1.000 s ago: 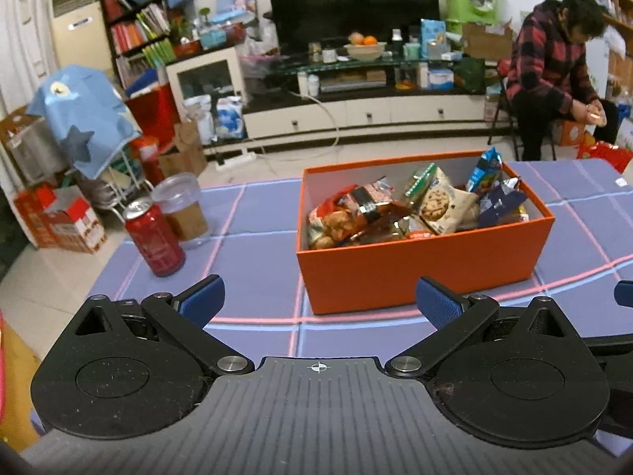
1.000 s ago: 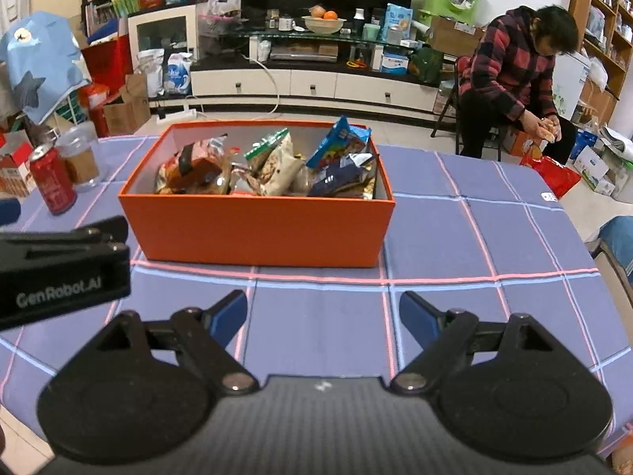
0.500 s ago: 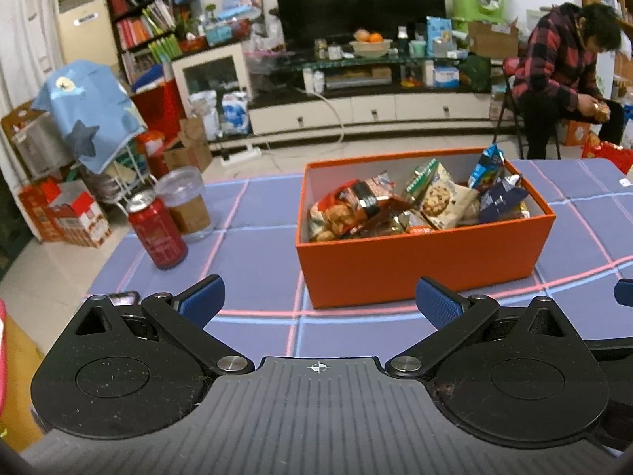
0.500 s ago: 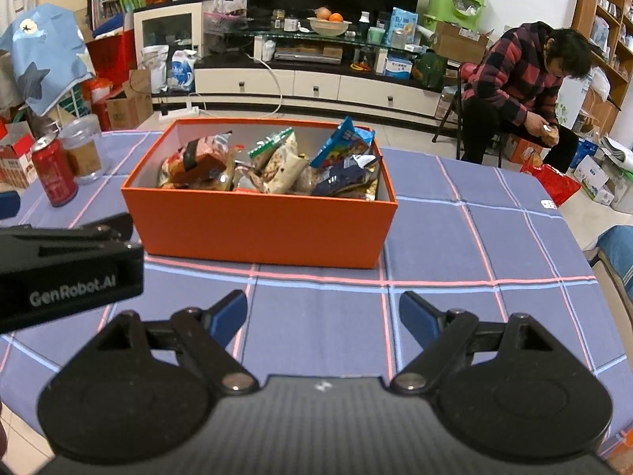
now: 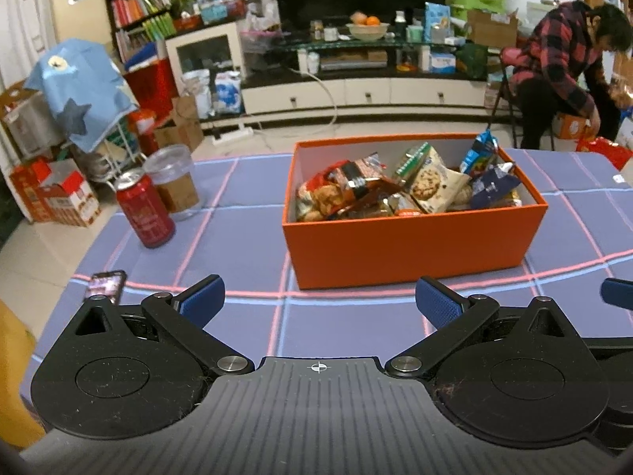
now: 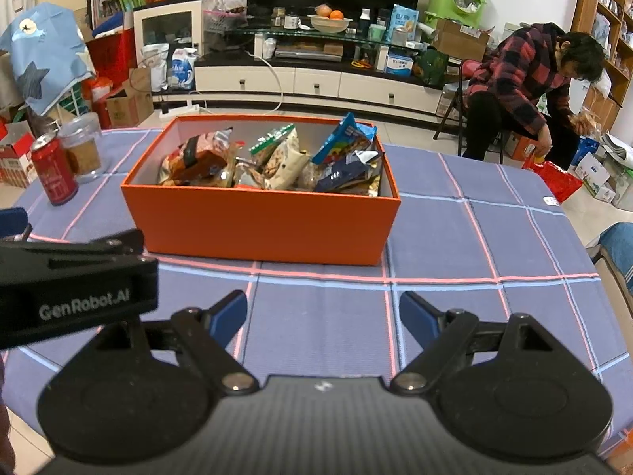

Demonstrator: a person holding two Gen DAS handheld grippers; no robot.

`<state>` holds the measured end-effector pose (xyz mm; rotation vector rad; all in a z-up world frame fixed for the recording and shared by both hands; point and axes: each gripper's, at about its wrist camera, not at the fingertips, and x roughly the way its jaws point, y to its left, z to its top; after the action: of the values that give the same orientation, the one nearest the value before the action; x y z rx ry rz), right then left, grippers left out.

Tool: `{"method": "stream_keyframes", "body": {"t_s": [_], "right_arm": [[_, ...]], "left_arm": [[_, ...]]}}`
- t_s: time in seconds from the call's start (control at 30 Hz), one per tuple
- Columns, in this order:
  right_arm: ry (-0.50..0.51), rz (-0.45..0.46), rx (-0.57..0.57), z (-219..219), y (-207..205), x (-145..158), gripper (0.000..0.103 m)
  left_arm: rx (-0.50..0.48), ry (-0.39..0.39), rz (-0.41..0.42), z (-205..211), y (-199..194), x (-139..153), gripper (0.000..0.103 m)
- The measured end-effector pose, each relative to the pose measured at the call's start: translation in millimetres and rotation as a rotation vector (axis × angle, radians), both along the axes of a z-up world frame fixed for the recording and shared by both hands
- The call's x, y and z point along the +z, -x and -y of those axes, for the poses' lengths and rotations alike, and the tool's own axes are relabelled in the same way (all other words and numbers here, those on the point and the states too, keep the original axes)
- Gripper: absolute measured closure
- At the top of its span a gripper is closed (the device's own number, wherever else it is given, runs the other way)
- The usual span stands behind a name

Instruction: Organize snacks

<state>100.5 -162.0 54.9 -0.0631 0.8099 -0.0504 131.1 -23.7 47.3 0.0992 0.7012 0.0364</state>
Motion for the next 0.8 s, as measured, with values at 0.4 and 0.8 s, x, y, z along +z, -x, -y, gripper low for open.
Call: {"method": "stream_keyframes", "body": {"t_s": [0.4,0.8], "right_arm": [[-0.004,0.0,0.004,-0.7,0.6,-1.7,0.018],[-0.015,-0.006,0.008,-1.5,0.7,-2.3,0.018]], "left_arm": [[-0.009,-0.001,-0.009,4.0,0.3,-1.5,0.024],[-0.007,0.015,-0.018,3.5,0.2,-2.6,0.024]]}}
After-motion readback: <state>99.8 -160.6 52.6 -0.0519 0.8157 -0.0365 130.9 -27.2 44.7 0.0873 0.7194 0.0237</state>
